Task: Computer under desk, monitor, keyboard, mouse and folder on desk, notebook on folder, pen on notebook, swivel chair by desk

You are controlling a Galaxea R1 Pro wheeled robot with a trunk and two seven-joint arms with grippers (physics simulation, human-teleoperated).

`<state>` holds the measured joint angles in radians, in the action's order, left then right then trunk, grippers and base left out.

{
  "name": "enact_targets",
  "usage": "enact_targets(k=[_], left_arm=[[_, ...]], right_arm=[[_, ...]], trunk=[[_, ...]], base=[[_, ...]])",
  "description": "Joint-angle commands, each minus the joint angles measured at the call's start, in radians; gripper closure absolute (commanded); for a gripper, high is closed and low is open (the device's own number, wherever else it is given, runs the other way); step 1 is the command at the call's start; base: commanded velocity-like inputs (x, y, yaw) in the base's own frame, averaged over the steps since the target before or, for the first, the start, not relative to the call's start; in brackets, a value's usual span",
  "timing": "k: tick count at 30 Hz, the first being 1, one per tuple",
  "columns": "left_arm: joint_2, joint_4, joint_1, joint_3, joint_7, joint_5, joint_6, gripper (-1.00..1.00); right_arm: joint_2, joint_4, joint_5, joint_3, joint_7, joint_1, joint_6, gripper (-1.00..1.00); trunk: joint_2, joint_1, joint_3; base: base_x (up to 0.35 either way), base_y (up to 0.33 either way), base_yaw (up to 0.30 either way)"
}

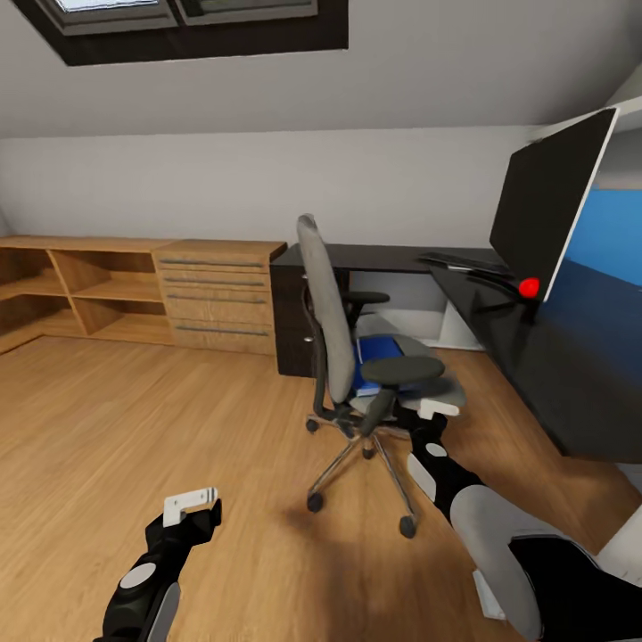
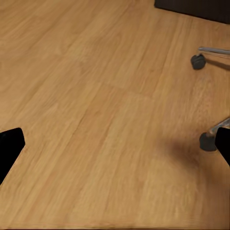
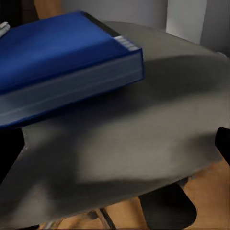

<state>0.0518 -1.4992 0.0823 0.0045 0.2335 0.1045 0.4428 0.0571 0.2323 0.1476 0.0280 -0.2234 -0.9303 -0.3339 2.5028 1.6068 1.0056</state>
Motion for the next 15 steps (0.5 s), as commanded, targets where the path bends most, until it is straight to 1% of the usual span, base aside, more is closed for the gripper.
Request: enact_targets(k=[1, 5, 15], left_arm=[[0.000, -0.001, 0.001, 0.000, 0.006, 0.011, 0.004, -1.00], [0.000, -0.001, 0.001, 0.000, 0.006, 0.011, 0.004, -1.00], [0.000, -0.001, 0.001, 0.000, 0.006, 0.011, 0.004, -1.00]], right_arm=[[0.000, -0.001, 0.007, 0.006, -0.001, -0.001, -0.004, -1.00], [0.001, -0.001, 0.008, 0.006, -0.001, -0.001, -0.004, -1.00], [0.001, -0.001, 0.008, 0.006, 0.000, -0.001, -0.004, -1.00]], trunk=[[0.000, -0.001, 0.000], [0.000, -0.001, -0.001], [0.000, -0.001, -0.006]], base=[[-0.212, 0.192, 0.263], [-0.126, 0.109, 0.263], [-0.007, 0.006, 0.264]])
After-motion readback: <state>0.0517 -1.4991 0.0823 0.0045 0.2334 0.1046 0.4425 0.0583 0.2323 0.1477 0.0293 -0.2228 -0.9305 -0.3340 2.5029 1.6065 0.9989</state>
